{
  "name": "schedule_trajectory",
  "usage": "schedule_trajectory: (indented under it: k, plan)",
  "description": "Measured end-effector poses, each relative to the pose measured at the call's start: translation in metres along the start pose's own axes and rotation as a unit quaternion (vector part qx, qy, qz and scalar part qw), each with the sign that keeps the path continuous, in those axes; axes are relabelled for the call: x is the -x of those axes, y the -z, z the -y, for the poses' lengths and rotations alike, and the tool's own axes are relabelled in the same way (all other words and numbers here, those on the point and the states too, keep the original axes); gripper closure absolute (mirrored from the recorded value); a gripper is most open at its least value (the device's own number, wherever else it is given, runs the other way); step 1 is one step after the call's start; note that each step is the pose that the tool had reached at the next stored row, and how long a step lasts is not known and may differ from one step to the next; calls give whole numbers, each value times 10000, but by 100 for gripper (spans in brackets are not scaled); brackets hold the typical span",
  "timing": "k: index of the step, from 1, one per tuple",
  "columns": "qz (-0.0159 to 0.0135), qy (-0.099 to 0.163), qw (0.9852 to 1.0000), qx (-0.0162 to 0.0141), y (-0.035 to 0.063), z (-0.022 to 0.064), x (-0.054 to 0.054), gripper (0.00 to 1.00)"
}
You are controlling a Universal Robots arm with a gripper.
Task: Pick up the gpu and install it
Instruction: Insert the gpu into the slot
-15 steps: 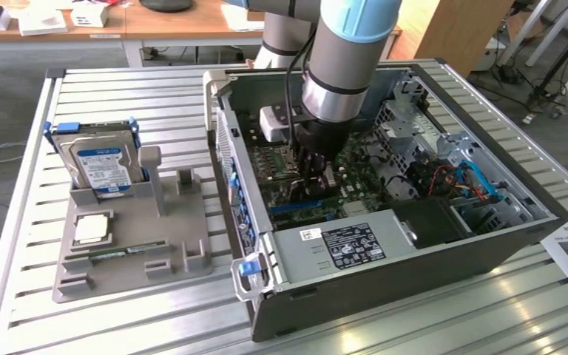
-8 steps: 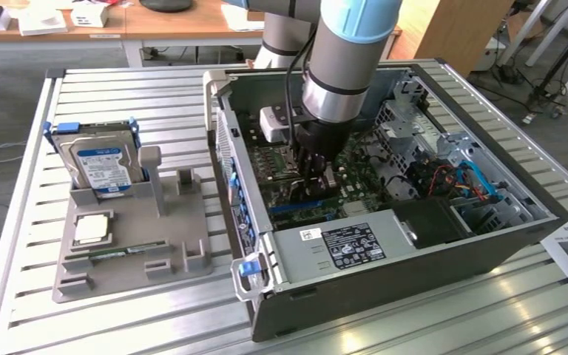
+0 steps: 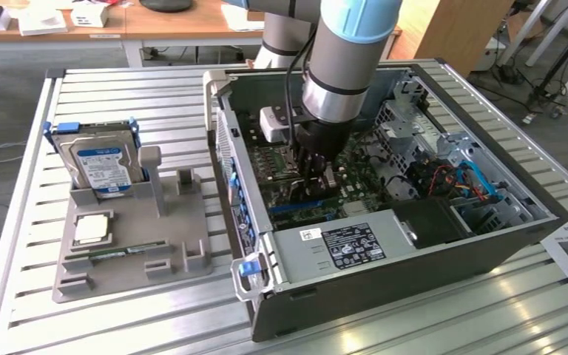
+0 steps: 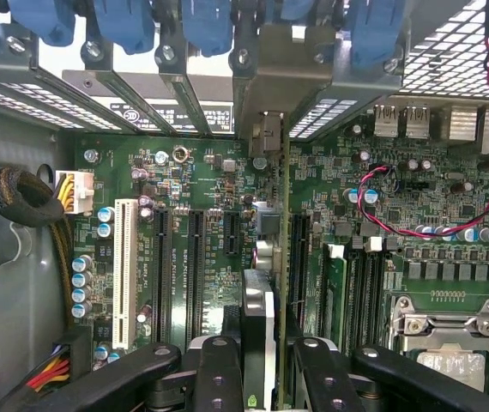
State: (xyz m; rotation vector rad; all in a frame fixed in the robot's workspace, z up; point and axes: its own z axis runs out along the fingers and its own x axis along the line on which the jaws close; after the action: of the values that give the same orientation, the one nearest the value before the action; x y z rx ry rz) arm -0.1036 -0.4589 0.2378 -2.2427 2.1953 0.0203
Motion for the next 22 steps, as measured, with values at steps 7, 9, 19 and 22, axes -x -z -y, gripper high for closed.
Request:
schedule_trajectory:
  k: [7,9,19,22]
  plan:
    - [2,0,10000,-7,-1,0,9,72]
    - [2,-1,10000,-7,-1,0,9,72]
    - [3,-1,10000,-7,8,-1,9,72]
    - [2,-1,10000,-6,8,-1,5,72]
